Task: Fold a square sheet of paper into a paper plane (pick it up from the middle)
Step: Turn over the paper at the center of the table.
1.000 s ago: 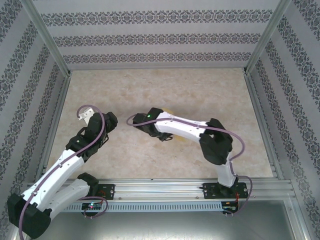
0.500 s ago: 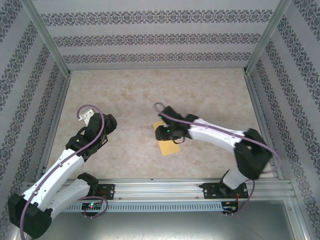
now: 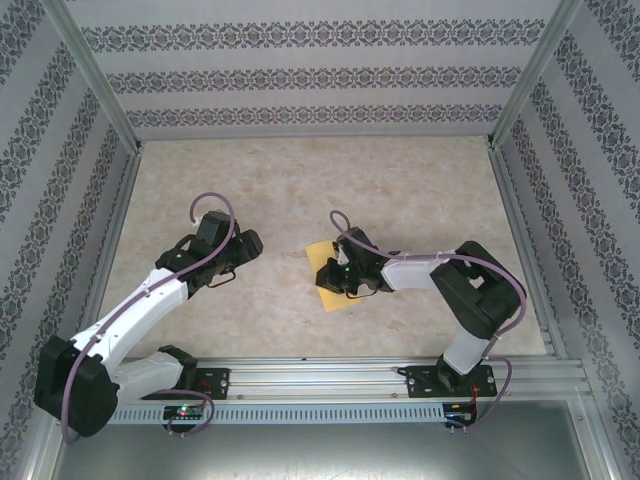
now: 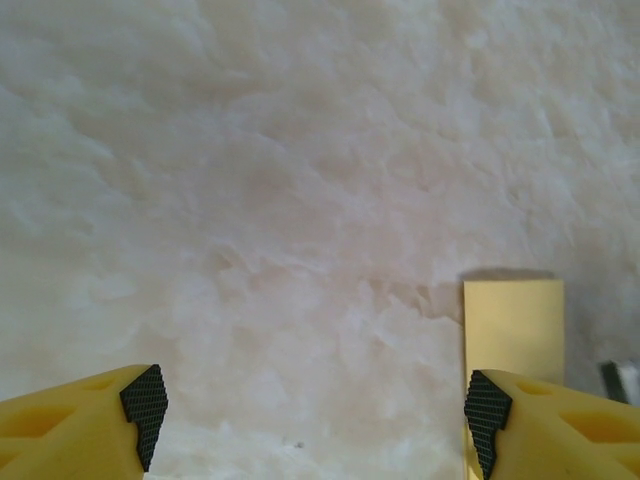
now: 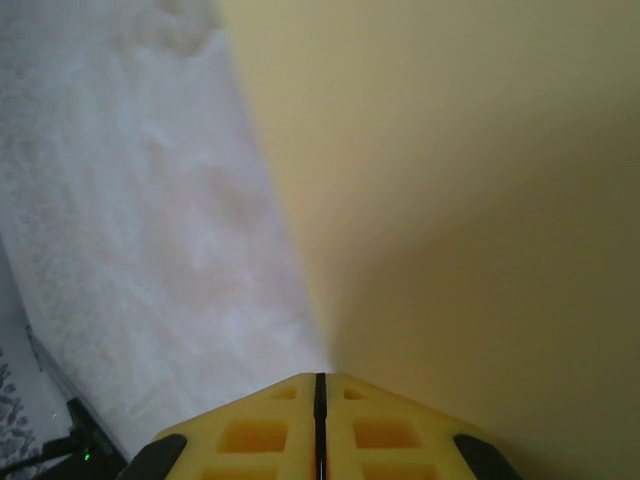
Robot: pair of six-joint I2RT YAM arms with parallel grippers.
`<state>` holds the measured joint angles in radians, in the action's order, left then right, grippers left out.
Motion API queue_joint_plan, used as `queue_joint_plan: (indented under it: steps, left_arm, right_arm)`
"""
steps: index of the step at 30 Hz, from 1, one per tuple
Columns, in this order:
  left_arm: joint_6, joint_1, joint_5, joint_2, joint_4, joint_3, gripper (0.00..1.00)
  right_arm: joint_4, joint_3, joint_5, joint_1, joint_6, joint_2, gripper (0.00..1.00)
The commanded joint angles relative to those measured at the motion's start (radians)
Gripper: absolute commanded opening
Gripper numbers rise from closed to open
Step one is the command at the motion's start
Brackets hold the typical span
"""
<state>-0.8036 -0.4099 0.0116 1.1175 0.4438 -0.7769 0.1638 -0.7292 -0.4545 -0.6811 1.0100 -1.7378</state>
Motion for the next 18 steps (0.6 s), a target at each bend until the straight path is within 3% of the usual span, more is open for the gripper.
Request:
queue_joint_plan:
  steps: [1, 8, 12, 18]
  left_arm:
    - [0.040, 0.013, -0.109, 0.026, -0.052, -0.029, 0.82]
    - [0.050, 0.012, -0.213, 0.105, -0.077, -0.050, 0.82]
    - [0.063, 0.013, -0.258, 0.136, -0.108, -0.040, 0.82]
    - [0.083, 0.007, -0.339, 0.280, -0.134, -0.138, 0.79]
  right_arm:
    - [0.086, 0.030, 0.057, -0.024, 0.163, -0.060, 0.12]
    - [0.345, 0.087, 0.105, -0.079, 0.387, -0.150, 0.13]
    - [0.318, 0.062, 0.139, -0.092, 0.302, -0.056, 0.16]
    - [0.093, 0.052, 0.295, -0.104, 0.129, 0.177, 0.25]
